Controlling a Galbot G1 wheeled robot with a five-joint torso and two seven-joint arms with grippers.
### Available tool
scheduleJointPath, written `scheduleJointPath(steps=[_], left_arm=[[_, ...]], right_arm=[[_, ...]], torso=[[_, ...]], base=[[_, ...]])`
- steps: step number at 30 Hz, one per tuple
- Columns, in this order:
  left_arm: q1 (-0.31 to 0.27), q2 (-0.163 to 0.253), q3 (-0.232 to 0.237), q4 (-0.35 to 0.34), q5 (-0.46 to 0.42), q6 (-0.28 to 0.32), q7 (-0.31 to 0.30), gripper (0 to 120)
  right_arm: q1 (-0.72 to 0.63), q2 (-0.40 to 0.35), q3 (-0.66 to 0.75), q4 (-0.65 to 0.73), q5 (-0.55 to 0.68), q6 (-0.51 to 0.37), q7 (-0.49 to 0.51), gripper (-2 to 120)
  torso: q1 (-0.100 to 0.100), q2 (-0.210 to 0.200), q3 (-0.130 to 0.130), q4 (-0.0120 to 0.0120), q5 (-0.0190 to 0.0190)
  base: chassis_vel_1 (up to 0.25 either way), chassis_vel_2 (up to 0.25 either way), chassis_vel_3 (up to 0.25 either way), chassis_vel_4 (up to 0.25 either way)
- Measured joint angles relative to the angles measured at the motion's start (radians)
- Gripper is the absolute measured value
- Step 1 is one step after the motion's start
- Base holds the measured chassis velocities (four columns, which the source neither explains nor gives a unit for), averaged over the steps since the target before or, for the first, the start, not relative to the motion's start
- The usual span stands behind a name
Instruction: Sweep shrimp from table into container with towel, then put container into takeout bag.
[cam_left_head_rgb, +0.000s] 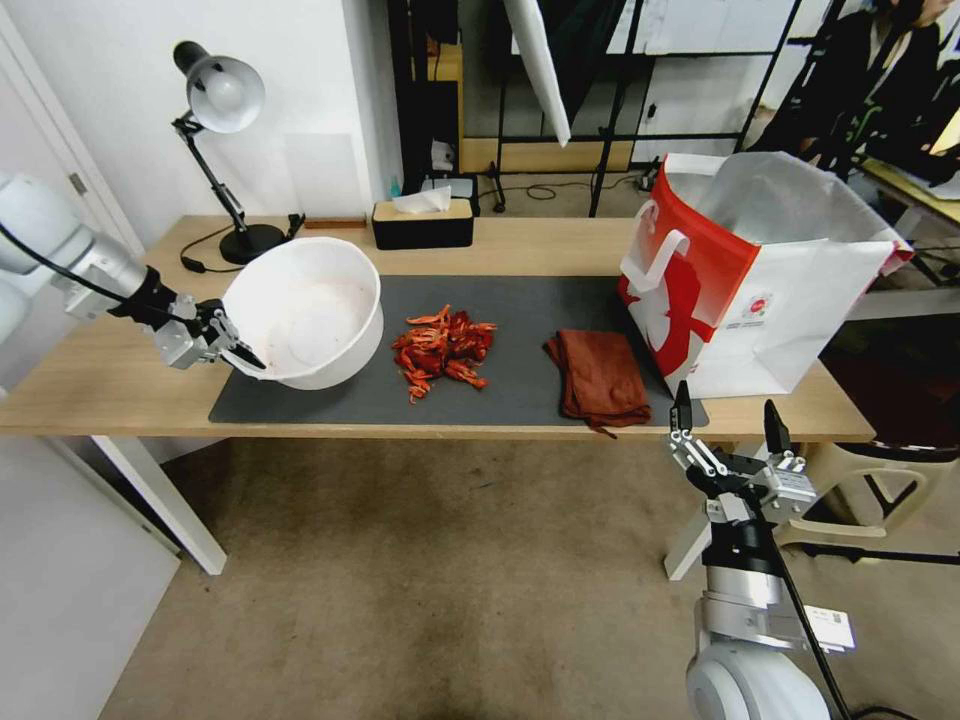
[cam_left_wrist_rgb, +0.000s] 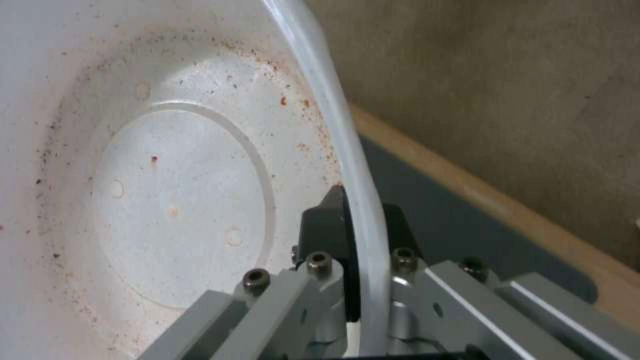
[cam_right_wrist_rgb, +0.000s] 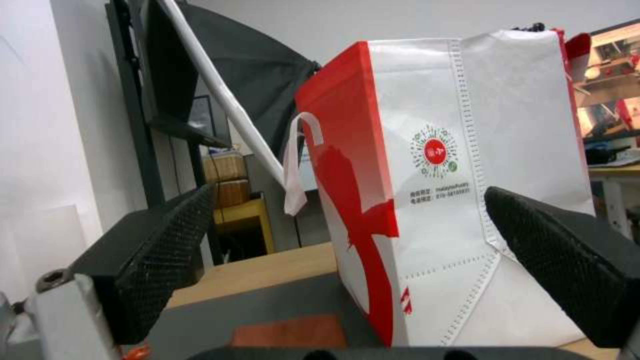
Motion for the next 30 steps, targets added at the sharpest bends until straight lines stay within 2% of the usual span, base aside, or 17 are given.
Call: scheduleJointPath(steps=[1, 3, 4, 5, 8, 9, 11, 12, 13, 15, 21, 24, 25, 27, 28, 30], left_arm=[[0.0, 0.0, 0.0, 0.0, 0.0, 0.0, 0.0, 0], [0.089, 0.045, -0.084, -0.083, -0.016, 0.008, 0.0, 0], [0.16, 0.073, -0.14, -0.127, -0.022, 0.012, 0.0, 0], [0.16, 0.073, -0.14, -0.127, -0.022, 0.012, 0.0, 0], [0.405, 0.166, -0.3, -0.241, -0.048, 0.022, -0.001, 0], [0.405, 0.166, -0.3, -0.241, -0.048, 0.022, -0.001, 0], [0.513, 0.223, -0.364, -0.296, -0.073, 0.02, -0.001, 0], [0.513, 0.223, -0.364, -0.296, -0.073, 0.02, -0.001, 0], [0.553, 0.248, -0.384, -0.321, -0.081, 0.015, -0.001, 0], [0.593, 0.271, -0.396, -0.358, -0.082, 0.005, -0.002, 0], [0.627, 0.263, -0.394, -0.403, -0.038, 0.005, -0.002, 0], [0.653, 0.221, -0.393, -0.421, 0.014, 0.017, -0.003, 0], [0.653, 0.221, -0.393, -0.421, 0.014, 0.017, -0.003, 0], [0.673, 0.177, -0.399, -0.425, 0.061, 0.019, -0.003, 0], [0.673, 0.177, -0.399, -0.425, 0.061, 0.019, -0.003, 0], [0.705, 0.136, -0.419, -0.424, 0.101, 0.019, -0.004, 0]], right_arm=[[0.0, 0.0, 0.0, 0.0, 0.0, 0.0, 0.0, 100], [0.005, -0.003, -0.001, 0.0, 0.0, -0.004, 0.001, 100], [0.006, -0.005, -0.002, -0.002, 0.0, -0.006, 0.001, 100], [0.006, -0.005, -0.002, -0.002, 0.0, -0.006, 0.001, 100], [0.01, -0.012, 0.002, -0.014, 0.001, -0.005, 0.001, 100], [0.01, -0.012, 0.002, -0.014, 0.001, -0.005, 0.001, 100], [0.011, -0.016, 0.007, -0.023, 0.008, -0.002, 0.001, 100], [0.011, -0.016, 0.007, -0.023, 0.008, -0.002, 0.001, 100], [0.013, -0.019, 0.01, -0.027, 0.011, 0.0, 0.001, 100], [0.014, -0.023, 0.014, -0.031, 0.019, 0.002, 0.001, 100], [0.029, -0.029, 0.015, -0.038, 0.025, 0.0, 0.001, 100], [0.038, -0.03, 0.015, -0.039, 0.028, -0.007, 0.001, 100], [0.038, -0.03, 0.015, -0.039, 0.028, -0.007, 0.001, 100], [0.041, -0.033, 0.016, -0.036, 0.033, -0.014, 0.002, 100], [0.041, -0.033, 0.016, -0.036, 0.033, -0.014, 0.002, 100], [0.045, -0.037, 0.019, -0.033, 0.038, -0.02, 0.003, 100]], torso=[[0.0, 0.0, 0.0, 0.0, 0.0], [0.0, 0.0, 0.0, 0.0001, 0.0002], [0.0, 0.0, 0.0, 0.0, 0.0], [0.0, 0.0, 0.0, 0.0, 0.0], [0.0, 0.0, 0.0, 0.0007, -0.0005], [0.0, 0.0, 0.0, 0.0007, -0.0005], [0.0, 0.0, 0.0, 0.0009, 0.0001], [0.0, 0.0, 0.0, 0.0009, 0.0001], [0.0, 0.0, 0.0, 0.0007, 0.0002], [0.0, 0.0, 0.0, -0.0002, 0.0], [0.0, 0.0, 0.0, 0.0002, 0.0003], [0.0, 0.0, 0.0, 0.0001, 0.0001], [0.0, 0.0, 0.0, 0.0001, 0.0001], [0.0, 0.0, 0.0, 0.0, 0.0], [0.0, 0.0, 0.0, 0.0, 0.0], [0.0, 0.0, 0.0, 0.0, 0.0]], base=[[0.0, 0.0, 0.0, 0.0], [0.0, 0.0, 0.0, 0.0], [0.0, 0.0, 0.0, 0.0], [0.0, 0.0, 0.0, 0.0], [0.0, 0.0, 0.0, 0.0], [0.0, 0.0, 0.0, 0.0], [0.0, 0.0, 0.0, 0.0], [0.0, 0.0, 0.0, 0.0], [0.0, 0.0, 0.0, 0.0], [0.0, 0.0, 0.0, 0.0], [0.0, 0.0, 0.0, 0.0], [0.0, 0.0, 0.0, 0.0], [0.0, 0.0, 0.0, 0.0], [0.0, 0.0, 0.0, 0.0], [0.0, 0.0, 0.0, 0.0], [0.0, 0.0, 0.0, 0.0]])
